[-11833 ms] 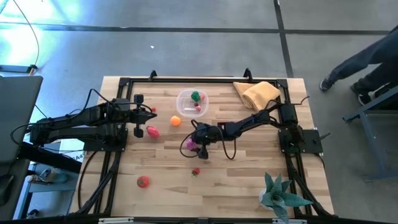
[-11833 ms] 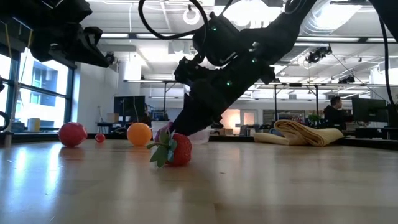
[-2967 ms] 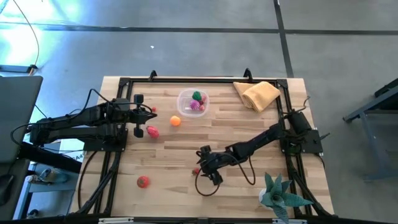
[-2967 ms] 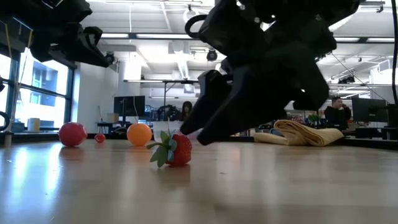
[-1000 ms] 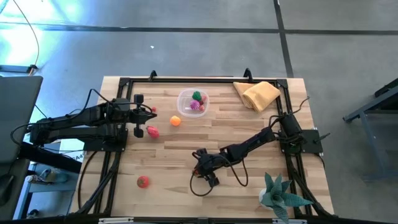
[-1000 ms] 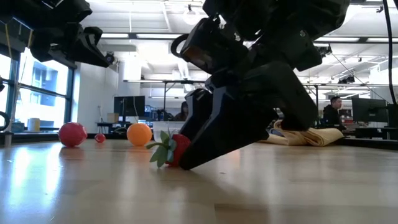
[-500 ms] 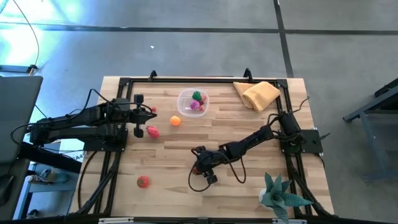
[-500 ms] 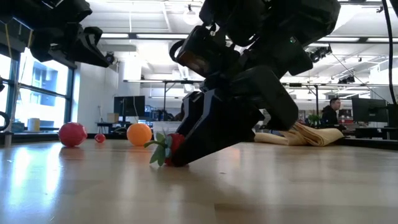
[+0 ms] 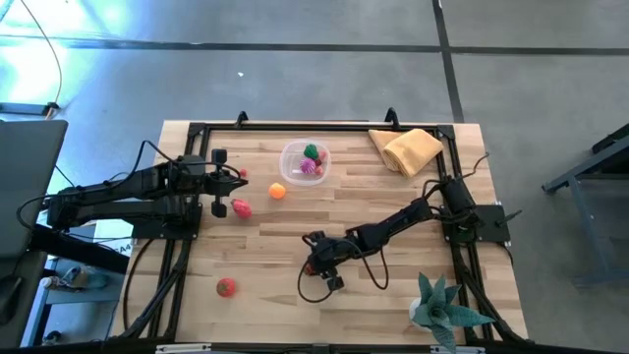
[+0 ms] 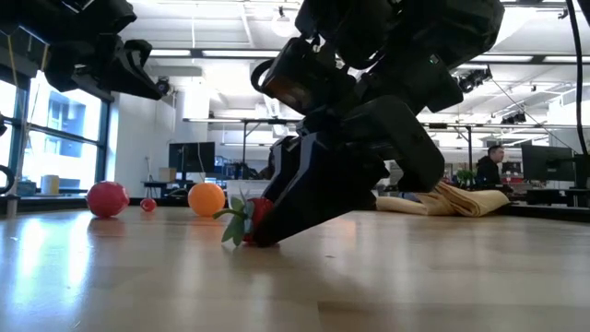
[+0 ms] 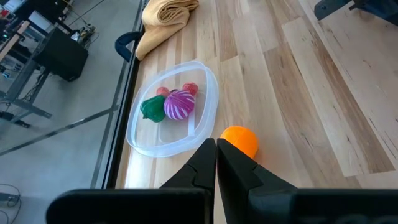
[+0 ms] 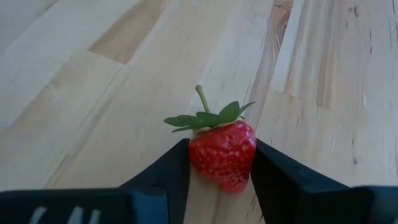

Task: Pick and placing Produce into tupperware
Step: Put the red strawberry into the transparent bin

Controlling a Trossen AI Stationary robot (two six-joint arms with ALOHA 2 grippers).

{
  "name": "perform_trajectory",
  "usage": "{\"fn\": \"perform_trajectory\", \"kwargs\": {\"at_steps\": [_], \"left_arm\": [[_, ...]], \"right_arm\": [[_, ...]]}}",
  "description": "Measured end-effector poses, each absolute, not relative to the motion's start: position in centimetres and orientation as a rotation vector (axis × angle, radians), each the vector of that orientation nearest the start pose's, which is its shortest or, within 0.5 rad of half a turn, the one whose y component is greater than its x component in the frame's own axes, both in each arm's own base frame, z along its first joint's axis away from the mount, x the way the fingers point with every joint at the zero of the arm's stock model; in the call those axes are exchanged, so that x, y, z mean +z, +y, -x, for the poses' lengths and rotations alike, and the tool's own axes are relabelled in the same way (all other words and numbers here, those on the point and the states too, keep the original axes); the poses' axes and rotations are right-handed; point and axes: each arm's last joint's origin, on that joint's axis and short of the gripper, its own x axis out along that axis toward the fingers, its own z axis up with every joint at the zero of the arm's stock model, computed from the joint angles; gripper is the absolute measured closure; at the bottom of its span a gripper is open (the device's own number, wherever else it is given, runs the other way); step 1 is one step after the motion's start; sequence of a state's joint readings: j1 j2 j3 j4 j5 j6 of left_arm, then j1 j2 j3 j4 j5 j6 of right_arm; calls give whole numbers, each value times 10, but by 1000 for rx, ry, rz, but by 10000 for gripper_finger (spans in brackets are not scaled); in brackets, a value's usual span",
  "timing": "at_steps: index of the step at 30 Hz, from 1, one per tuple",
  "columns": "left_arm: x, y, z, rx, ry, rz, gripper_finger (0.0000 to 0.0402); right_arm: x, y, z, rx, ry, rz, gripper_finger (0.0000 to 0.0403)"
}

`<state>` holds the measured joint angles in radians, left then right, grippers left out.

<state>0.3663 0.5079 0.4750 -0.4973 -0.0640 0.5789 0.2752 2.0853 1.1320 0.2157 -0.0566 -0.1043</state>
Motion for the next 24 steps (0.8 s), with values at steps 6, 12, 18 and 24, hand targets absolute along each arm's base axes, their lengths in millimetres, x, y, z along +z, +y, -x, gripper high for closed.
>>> {"fn": "perform_trajectory", "kwargs": {"at_steps": [6,12,18,24], "left_arm": [[235,45,-111,254,632,-476,396],[235,45,-111,254,632,-476,396],[235,45,-111,254,633,-476,396],[235,45,-111,254,633,-476,396]], "right_arm": [[105,114,-398,351,698,179,268],[110,114,-399,350,669,176,269],[151,111,-396,294,615,189,269],[230,98,-391,57,593,313,269]]}}
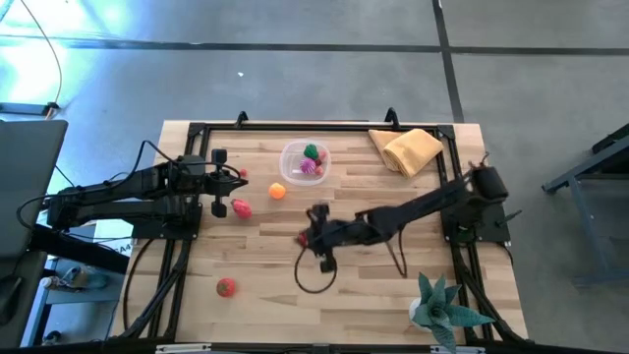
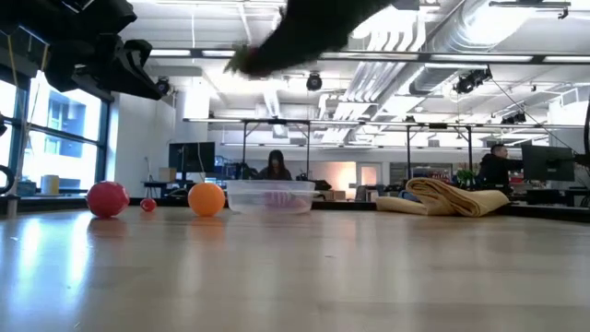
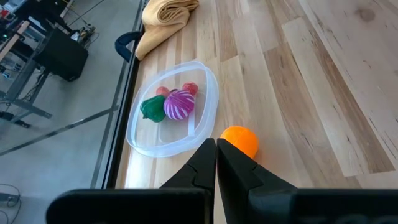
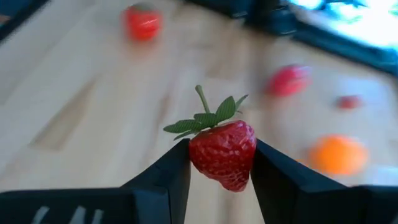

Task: Pick and placing Produce into tupperware
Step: Put the red strawberry into the transparent bin

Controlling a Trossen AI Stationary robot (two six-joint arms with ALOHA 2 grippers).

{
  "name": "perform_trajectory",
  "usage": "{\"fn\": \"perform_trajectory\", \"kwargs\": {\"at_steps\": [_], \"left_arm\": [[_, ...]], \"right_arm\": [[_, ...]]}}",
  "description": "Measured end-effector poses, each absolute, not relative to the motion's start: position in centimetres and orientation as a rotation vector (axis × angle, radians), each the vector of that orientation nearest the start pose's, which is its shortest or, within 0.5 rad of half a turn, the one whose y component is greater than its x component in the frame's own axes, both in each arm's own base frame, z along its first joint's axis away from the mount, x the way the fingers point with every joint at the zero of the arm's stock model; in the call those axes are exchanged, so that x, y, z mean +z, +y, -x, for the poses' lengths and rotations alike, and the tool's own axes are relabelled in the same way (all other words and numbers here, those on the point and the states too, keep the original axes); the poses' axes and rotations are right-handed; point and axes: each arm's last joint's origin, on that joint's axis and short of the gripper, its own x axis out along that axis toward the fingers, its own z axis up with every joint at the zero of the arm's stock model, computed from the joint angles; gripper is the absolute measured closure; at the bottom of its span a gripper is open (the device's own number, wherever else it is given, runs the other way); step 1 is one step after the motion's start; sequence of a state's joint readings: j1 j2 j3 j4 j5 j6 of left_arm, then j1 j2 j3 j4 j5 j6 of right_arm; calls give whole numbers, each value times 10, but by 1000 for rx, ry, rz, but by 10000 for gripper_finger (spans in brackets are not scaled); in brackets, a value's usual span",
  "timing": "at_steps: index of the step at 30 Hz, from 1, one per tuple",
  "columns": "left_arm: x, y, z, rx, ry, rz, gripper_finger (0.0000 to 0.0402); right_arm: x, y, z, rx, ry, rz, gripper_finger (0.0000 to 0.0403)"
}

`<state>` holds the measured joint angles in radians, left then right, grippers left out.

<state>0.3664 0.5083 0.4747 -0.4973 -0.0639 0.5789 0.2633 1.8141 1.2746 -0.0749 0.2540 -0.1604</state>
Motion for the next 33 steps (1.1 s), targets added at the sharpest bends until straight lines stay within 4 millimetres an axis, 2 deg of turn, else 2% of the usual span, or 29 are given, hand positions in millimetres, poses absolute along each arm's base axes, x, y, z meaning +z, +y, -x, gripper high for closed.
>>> {"fn": "perform_trajectory", "kwargs": {"at_steps": [5,10,13,15,18,21,26,29,33], "left_arm": [[235,45,-111,254,633,-476,396],[235,45,-111,254,633,-476,396],[235,45,-111,254,633,-476,396],[235,45,-111,255,632,-476,396],[235,45,-111,254,632,-476,396],[235,45,-111,254,632,-476,396],[235,45,-111,254,632,-476,396],[235,45,-111,254,632,-476,396],[235,45,-111,254,633,-476,396]], "right_arm": [[307,61,-393,-85,536,290,270],[371,0,-393,-209,485,216,270],[397,-45,-391,-294,445,129,270],[400,-73,-392,-327,458,86,270],[389,-111,-397,-360,512,21,270],[368,-146,-405,-350,573,-64,270],[311,-193,-427,-328,671,-131,270],[280,-212,-437,-306,722,-171,270],[227,-232,-444,-291,834,-229,270]]}}
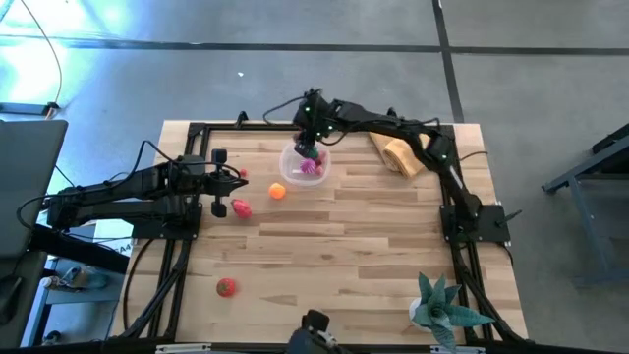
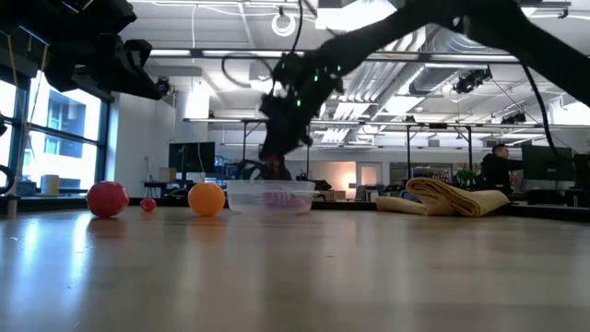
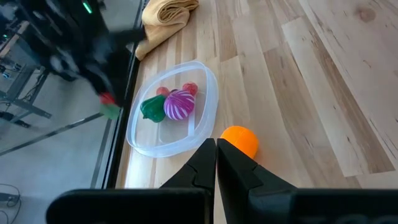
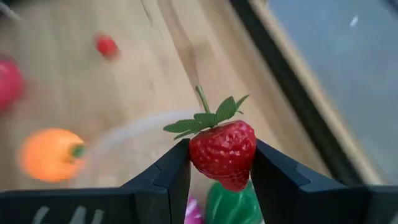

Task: Pick and placing Produce into tupperware
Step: Put the red strawberry into the transparent bin

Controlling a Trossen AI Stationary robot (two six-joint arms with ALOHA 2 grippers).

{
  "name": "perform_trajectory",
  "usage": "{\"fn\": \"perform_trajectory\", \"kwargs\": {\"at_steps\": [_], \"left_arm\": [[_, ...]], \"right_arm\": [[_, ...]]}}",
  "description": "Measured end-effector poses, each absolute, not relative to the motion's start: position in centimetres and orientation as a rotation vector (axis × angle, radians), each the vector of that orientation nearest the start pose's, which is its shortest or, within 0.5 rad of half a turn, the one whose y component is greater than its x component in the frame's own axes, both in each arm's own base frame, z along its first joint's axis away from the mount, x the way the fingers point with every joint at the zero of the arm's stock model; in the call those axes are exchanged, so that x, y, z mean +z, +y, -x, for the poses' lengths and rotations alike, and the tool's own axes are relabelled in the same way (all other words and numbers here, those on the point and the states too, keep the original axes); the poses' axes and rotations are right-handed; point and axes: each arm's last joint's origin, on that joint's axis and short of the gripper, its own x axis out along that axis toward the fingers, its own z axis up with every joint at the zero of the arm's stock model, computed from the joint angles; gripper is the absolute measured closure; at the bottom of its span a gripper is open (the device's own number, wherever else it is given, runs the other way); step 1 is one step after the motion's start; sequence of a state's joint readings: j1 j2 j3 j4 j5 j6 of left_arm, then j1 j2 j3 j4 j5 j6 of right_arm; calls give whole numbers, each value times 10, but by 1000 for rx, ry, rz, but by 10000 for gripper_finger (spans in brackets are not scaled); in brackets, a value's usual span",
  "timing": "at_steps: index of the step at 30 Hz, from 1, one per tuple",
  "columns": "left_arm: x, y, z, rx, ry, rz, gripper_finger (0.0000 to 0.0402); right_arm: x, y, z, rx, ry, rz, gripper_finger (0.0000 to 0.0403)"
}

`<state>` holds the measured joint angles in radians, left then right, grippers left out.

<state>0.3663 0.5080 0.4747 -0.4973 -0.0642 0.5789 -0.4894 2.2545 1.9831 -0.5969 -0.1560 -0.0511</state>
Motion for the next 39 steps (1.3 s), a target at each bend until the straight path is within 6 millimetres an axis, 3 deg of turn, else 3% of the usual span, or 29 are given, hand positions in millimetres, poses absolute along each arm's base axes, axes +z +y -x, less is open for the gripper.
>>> {"fn": "perform_trajectory", "kwargs": {"at_steps": [5,9,20,39], "left_arm": [[235,45,-111,254,632,-476,396],[235,45,-111,254,632,-476,396],[235,45,-111,254,632,-476,396],[235,45,-111,254,632,-476,396]], "right_arm": [[186,-241,-449,-273,915,-223,270],[170,-237,-454,-238,952,-191,270],[162,-225,-459,-201,1016,-68,270],[162,-224,-458,-184,1033,-45,267]]}}
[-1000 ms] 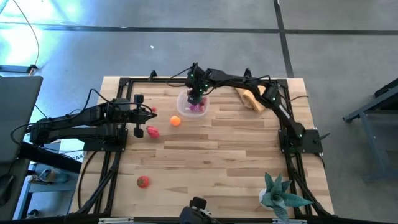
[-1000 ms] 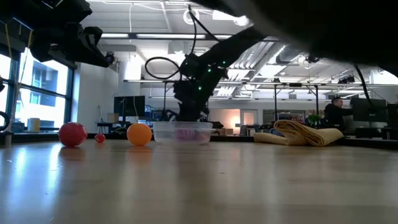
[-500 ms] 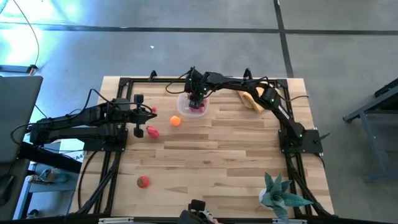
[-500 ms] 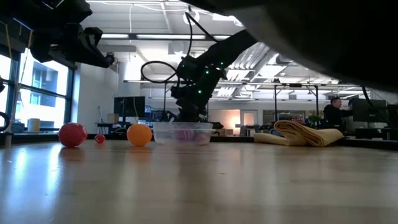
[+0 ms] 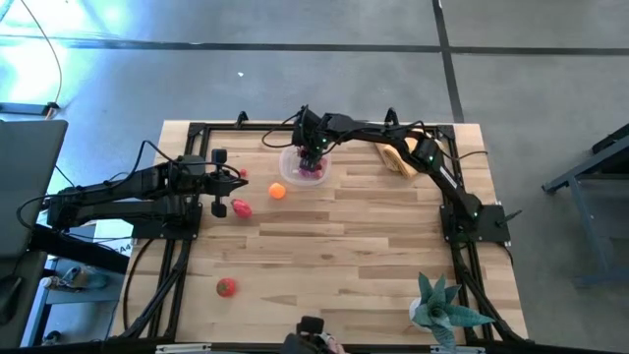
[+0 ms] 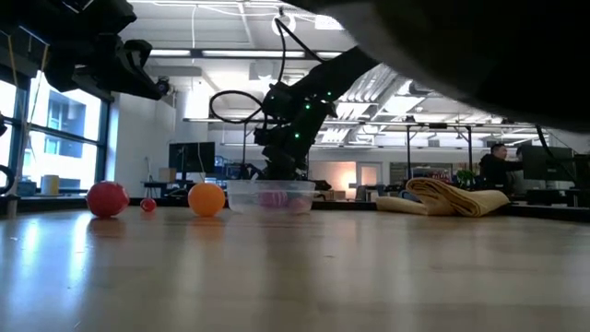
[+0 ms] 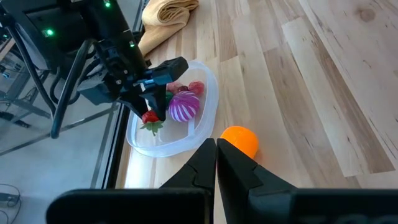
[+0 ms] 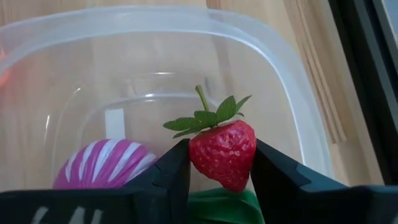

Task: Pick and placing Produce into tupperware
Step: Put the red strawberry into the transparent bin, then put the red cherry into the transparent bin

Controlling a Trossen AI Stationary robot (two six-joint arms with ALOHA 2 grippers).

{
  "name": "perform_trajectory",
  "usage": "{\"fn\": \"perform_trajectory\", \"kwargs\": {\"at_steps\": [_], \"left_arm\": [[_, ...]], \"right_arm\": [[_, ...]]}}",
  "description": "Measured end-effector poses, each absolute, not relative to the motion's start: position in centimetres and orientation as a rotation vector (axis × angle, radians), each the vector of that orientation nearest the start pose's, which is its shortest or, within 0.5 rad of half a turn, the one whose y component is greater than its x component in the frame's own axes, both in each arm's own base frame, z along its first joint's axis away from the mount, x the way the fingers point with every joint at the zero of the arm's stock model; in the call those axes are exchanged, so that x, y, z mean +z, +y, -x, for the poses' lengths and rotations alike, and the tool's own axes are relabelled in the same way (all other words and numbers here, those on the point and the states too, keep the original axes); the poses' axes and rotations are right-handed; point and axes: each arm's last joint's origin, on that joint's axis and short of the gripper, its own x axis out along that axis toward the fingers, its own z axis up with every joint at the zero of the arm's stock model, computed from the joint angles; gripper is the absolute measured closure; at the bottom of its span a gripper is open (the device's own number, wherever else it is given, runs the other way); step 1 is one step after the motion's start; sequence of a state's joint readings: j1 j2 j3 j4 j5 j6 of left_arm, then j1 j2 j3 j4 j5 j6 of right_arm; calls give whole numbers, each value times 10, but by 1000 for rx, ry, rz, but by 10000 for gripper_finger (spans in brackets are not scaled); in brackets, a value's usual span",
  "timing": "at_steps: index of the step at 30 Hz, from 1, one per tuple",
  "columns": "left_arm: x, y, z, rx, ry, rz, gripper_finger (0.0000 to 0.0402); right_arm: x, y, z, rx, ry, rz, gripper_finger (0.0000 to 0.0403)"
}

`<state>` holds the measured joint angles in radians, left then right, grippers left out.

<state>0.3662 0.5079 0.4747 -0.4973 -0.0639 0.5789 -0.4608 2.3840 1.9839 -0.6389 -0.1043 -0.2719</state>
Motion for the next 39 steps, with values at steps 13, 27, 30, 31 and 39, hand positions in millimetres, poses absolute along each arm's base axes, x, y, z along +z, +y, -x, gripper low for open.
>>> {"fn": "perform_trajectory", "kwargs": {"at_steps": [13,27,30,31,39], "left_arm": [[235,45,-111,254,632,-476,396],[235,45,-111,254,632,-476,396],[235,45,-111,254,632,-476,396],[235,45,-111,254,633,-476,396],[235,45,-111,254,632,-476,396]], "right_arm": [[163,-219,-463,-175,1012,-11,206],[242,-213,-452,-116,1107,-133,206],[264,-205,-442,-68,1100,-224,208],[269,-201,-436,-59,1106,-249,210],[323,-171,-380,-112,1079,-246,263]]}}
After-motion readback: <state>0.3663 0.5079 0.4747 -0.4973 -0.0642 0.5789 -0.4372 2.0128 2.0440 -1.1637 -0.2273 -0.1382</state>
